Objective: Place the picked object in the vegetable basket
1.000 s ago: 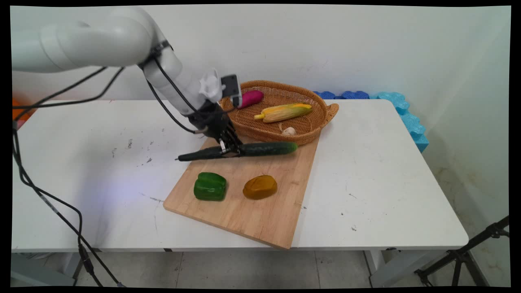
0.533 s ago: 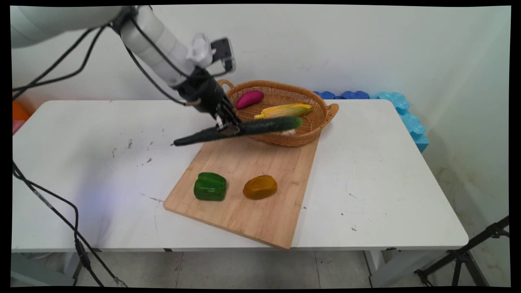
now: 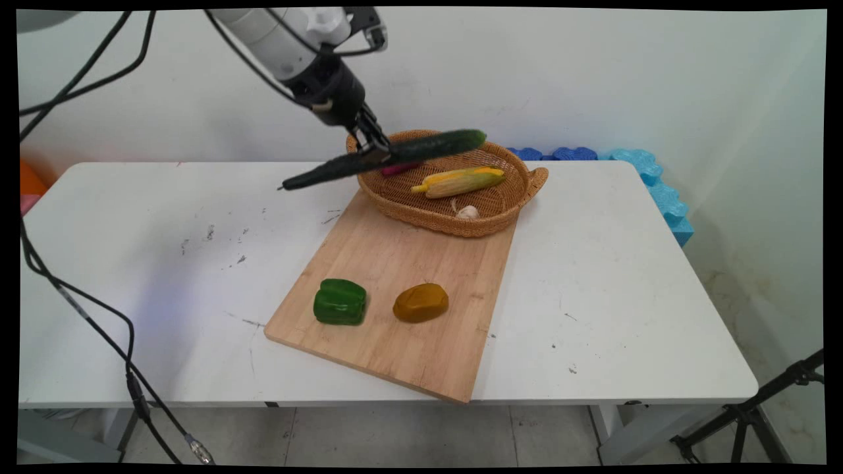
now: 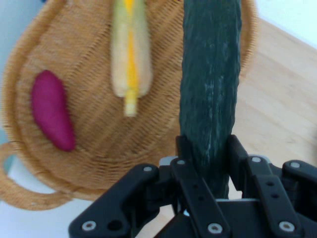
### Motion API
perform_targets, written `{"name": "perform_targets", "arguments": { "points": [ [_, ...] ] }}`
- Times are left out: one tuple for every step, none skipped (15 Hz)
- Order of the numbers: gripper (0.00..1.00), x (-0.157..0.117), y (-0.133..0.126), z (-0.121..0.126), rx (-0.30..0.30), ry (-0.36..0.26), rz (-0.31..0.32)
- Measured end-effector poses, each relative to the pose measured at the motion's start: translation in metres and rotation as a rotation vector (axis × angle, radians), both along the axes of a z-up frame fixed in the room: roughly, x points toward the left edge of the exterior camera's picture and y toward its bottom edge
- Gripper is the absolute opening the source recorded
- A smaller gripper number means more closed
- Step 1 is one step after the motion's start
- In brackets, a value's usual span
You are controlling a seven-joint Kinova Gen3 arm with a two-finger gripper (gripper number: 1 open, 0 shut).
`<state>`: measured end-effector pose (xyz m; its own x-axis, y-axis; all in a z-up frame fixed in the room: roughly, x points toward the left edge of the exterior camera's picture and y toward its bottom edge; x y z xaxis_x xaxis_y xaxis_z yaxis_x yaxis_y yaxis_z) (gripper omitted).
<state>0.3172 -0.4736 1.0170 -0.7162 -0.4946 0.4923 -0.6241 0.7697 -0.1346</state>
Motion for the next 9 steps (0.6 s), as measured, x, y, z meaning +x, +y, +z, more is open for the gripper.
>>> {"name": "perform_targets", "arguments": {
  "points": [
    [0.0,0.001,-0.01,0.002,-0.007,-0.01,0.017],
    [0.0,0.002,-0.019,0.003,-0.011,-0.02,0.032],
    [0.0,0.003,-0.027,0.003,-0.014,-0.03,0.045],
    [0.0,0.003,-0.033,0.002,-0.016,-0.038,0.054],
    [0.0,0.004,-0.041,0.001,-0.016,-0.049,0.066],
    [0.0,0.005,-0.047,0.0,-0.016,-0.057,0.074],
    [0.0,0.006,-0.055,-0.003,-0.016,-0.067,0.087],
    [0.0,0.006,-0.064,-0.006,-0.013,-0.079,0.1],
    [0.0,0.007,-0.073,-0.01,-0.01,-0.09,0.114]
  ]
}}
